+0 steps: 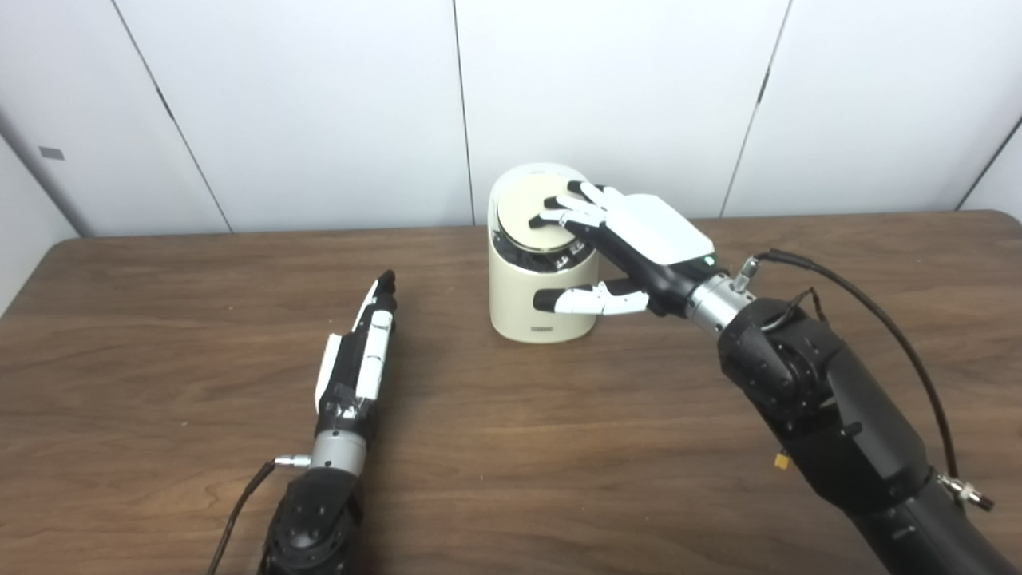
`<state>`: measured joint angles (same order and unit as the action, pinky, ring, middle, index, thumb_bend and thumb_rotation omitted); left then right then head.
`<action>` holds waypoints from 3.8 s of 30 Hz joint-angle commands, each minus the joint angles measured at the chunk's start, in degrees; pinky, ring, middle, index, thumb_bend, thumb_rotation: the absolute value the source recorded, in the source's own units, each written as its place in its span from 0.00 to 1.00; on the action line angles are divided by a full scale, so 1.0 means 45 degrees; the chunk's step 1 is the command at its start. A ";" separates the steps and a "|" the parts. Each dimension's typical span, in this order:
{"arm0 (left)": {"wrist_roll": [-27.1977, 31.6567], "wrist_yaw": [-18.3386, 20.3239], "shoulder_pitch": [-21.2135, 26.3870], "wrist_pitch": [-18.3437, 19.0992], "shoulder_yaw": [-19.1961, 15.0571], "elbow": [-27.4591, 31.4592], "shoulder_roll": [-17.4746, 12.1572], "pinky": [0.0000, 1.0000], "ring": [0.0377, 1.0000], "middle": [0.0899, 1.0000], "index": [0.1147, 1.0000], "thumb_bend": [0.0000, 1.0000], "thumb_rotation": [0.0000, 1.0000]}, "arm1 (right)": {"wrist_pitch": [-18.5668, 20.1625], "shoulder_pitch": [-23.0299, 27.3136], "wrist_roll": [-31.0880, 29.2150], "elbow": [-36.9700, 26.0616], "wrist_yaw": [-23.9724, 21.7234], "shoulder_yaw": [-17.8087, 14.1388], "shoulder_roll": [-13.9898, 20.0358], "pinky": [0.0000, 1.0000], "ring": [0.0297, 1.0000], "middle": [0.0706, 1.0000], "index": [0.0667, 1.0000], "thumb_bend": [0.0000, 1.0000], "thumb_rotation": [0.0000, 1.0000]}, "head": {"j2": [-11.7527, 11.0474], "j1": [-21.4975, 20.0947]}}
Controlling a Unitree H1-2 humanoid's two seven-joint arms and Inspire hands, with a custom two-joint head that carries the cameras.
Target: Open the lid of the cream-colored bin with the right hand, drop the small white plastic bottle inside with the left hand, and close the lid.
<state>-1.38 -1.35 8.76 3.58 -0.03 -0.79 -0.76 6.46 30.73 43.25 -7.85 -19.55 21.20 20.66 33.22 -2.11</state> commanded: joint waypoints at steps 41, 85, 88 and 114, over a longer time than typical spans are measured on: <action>-0.0690 -0.0234 0.0548 0.0273 0.0169 0.0286 0.0165 1.00 1.00 1.00 1.00 0.60 0.81 | 0.0603 -0.0091 -0.0064 -0.1376 -0.1524 0.0151 0.0072 1.00 1.00 0.83 0.99 0.62 0.92 | 0.0091 0.0183; -0.0729 -0.0370 0.0685 0.0010 0.0129 0.0093 0.0312 1.00 1.00 1.00 1.00 0.59 0.84 | 0.0533 0.0008 0.0508 -0.0568 -0.2158 0.0158 0.0016 1.00 1.00 0.89 0.97 0.69 1.00 | 0.0209 0.0264; -0.0768 -0.0380 0.0693 -0.0012 0.0139 0.0075 0.0302 1.00 1.00 1.00 1.00 0.60 0.85 | 0.0460 -0.0048 0.0172 -0.0781 -0.1856 -0.0130 -0.0152 1.00 1.00 0.87 0.98 0.67 0.97 | 0.0188 0.0259; -0.0292 -0.0058 0.0644 -0.0333 -0.0014 -0.0002 0.0133 1.00 1.00 1.00 1.00 0.58 0.85 | 0.0422 -0.0363 -0.0761 -0.2313 -0.0062 -0.2300 -0.0908 1.00 1.00 0.94 0.96 0.54 0.98 | 0.0193 0.0250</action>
<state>-3.32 -1.88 9.84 3.31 0.10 -2.34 0.04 8.04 28.62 40.27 -16.14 -21.28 11.82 16.82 34.01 -0.97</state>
